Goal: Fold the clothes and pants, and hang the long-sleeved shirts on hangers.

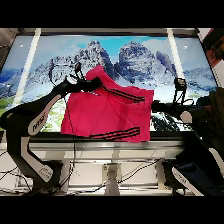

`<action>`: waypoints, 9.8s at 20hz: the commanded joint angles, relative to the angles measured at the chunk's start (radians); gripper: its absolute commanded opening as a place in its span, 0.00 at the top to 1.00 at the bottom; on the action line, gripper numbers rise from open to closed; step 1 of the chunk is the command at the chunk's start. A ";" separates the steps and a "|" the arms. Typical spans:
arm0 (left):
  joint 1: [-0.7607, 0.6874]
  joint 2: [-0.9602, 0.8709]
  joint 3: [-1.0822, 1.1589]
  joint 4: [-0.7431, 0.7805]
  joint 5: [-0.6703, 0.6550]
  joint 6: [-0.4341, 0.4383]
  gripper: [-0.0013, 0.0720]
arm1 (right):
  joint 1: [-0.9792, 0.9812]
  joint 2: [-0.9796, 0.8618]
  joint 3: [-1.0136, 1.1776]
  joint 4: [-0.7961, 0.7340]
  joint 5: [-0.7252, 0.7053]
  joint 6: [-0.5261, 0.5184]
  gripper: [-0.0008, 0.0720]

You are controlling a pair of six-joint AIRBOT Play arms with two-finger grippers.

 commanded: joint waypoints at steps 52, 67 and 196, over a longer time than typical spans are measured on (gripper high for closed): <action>0.261 0.218 -0.007 0.946 -0.233 -0.434 0.33 | 0.000 0.000 0.000 0.040 -0.010 0.000 0.04; 0.323 0.109 -0.007 0.474 -0.300 -0.327 0.03 | 0.000 0.000 0.000 0.037 -0.040 0.000 0.04; 0.192 0.158 -0.006 0.576 -0.388 -0.201 0.96 | -0.085 -0.208 -0.124 0.636 -0.443 0.235 0.97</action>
